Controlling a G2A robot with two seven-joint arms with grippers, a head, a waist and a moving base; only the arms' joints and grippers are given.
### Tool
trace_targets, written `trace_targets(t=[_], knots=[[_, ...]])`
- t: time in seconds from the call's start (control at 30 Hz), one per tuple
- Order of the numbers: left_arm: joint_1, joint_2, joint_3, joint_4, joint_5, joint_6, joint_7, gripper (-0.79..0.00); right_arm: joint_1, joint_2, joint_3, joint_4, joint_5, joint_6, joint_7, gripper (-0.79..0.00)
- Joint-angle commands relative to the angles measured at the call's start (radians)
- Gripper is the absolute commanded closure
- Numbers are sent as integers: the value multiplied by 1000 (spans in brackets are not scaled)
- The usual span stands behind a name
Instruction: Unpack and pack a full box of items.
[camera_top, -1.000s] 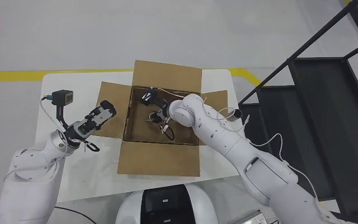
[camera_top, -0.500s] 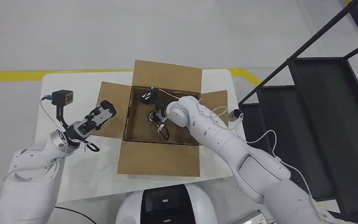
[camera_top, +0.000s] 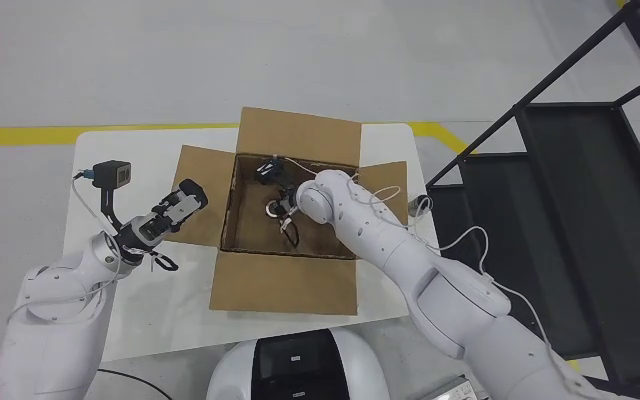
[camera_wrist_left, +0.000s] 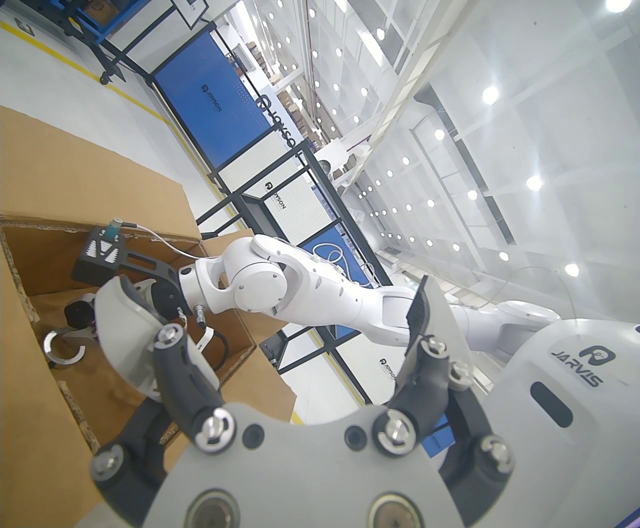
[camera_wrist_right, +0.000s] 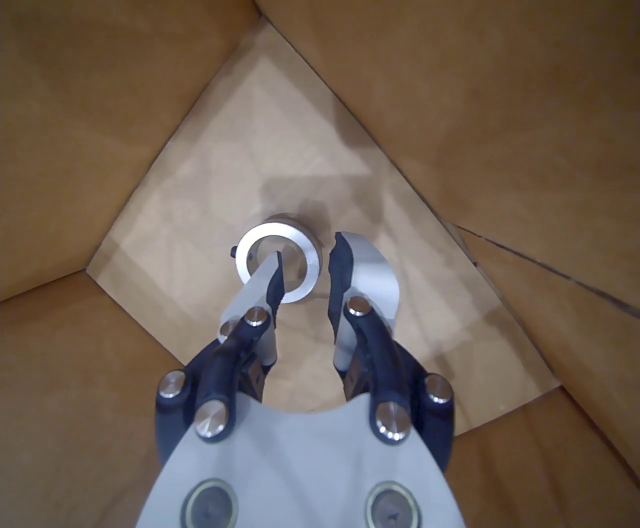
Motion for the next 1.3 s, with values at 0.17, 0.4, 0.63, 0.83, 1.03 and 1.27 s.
trace_targets(t=[0.17,0.4,0.63,0.83,1.03,1.27], knots=[[0,0,0,0,0,0,0,-785,13,-20,-6,46,8,-10,10,-206],[0,0,0,0,0,0,0,-785,26,-46,-20,89,6,-20,14,-145],[0,0,0,0,0,0,0,-785,36,-68,-34,113,-12,-26,-1,0],[0,0,0,0,0,0,0,-785,25,-68,-48,64,-75,-27,-33,0],[0,0,0,0,0,0,0,-785,-39,-29,-24,-117,-163,13,-32,0],[0,0,0,0,0,0,0,-785,-237,85,119,-553,-330,53,79,0]])
